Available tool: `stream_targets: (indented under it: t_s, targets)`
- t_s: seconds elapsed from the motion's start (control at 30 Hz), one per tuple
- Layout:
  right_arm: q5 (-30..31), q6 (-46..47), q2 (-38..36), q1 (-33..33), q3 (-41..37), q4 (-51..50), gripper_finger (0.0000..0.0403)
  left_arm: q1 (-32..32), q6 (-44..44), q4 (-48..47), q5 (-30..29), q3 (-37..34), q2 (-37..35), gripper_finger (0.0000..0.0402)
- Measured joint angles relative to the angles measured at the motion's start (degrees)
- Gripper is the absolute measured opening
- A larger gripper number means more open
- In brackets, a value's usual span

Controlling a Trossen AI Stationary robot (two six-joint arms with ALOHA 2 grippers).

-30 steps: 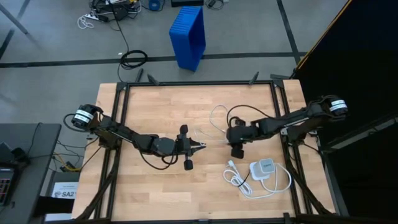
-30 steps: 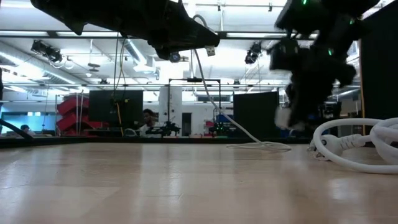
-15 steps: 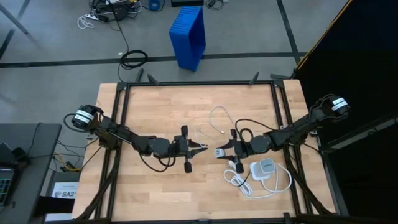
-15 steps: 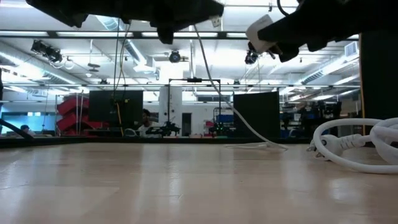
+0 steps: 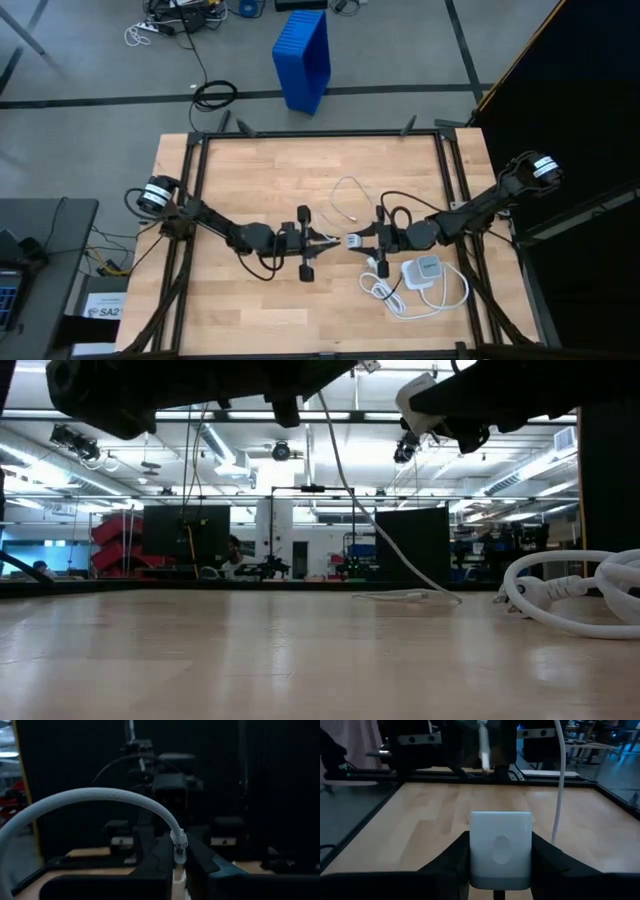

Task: Insert USB
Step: Insert the USB cable into the charger adapter

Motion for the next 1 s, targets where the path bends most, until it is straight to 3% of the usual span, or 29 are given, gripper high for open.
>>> stream_targets:
  t_s: [0.27,0.6,1.0]
  targets:
    - [0.15,5.34,0.01,-0.15,0.0,1.2,0.0112,0.11,-0.02,-0.78,2.8,1.53,0.53,0.0004]
    - [-0.53,4.14,10.4,-0.2,1.33,11.22,0.0112,0.14,-0.02,-1.51,2.78,1.56,0.53,0.0005]
    - [-4.54,0.98,11.3,-0.13,2.27,14.96,0.0112,1.16,-0.43,-6.95,2.8,1.56,0.42,0.0007]
